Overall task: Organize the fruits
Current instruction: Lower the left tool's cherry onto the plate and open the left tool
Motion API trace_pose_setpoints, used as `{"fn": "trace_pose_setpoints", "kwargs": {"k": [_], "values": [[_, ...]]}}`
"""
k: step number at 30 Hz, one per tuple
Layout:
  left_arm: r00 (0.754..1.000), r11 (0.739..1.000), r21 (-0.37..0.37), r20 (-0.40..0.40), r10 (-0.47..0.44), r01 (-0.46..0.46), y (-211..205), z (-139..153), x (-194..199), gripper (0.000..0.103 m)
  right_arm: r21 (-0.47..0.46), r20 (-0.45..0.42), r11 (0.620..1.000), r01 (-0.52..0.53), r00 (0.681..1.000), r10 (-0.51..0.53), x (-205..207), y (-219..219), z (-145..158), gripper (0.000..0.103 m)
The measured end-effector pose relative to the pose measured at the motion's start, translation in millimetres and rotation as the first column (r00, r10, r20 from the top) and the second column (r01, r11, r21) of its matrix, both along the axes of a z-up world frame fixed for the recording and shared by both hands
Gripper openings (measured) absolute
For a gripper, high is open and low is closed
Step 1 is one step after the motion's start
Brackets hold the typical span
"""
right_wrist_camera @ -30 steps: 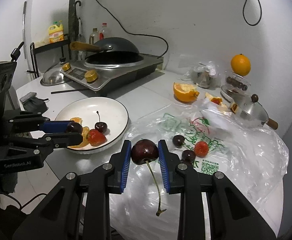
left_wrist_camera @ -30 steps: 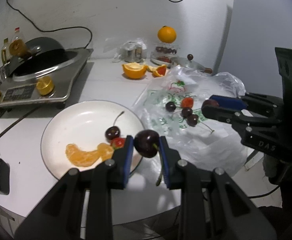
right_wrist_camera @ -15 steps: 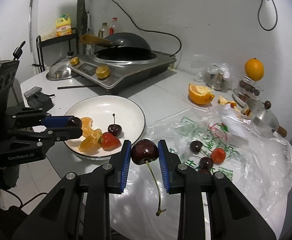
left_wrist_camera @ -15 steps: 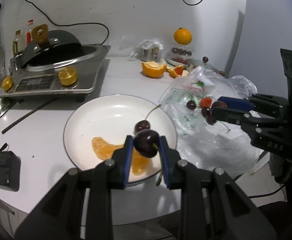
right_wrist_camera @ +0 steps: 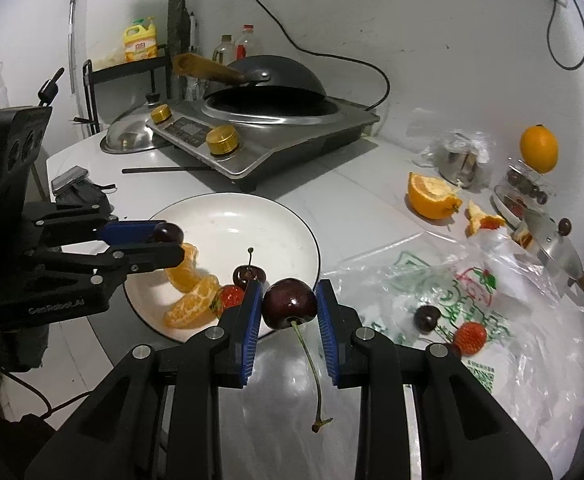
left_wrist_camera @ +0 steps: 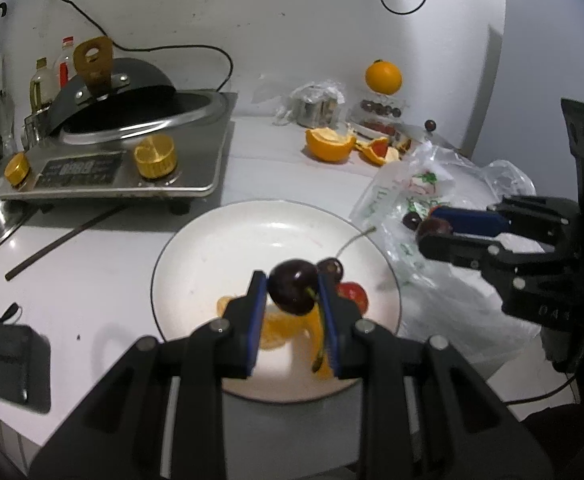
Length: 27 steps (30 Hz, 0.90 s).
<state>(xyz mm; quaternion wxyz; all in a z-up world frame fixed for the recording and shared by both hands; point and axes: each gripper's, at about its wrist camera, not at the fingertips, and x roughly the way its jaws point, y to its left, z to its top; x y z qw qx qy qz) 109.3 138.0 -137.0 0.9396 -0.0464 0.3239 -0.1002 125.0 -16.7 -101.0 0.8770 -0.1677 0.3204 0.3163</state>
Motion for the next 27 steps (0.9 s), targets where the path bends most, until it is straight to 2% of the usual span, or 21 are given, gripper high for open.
{"fn": "trace_pose_setpoints", "kwargs": {"k": [8,16,23,27], "values": [[1.0,1.0,0.011,-0.01,0.007,-0.007,-1,-6,25,0.027,-0.017,-0.002,1.0,-0.022,1.0,0.022,19,10,-4,0.029],[0.998,1.0,0.017,-0.068,0.009,-0.008,-2,-24,46,0.028,-0.003,-0.021,1.0,-0.006,1.0,0.006,39,17,-10,0.029],[0.995,1.0,0.003,-0.1,0.028,-0.028,0,-25,53,0.031,0.003,-0.05,1.0,0.0,0.999,0.0,53,28,-17,0.029],[0.995,0.999,0.0,-0.089,0.035,-0.035,2,-20,50,0.032,-0.003,-0.061,1.0,-0.004,0.998,0.004,58,35,-22,0.029]]}}
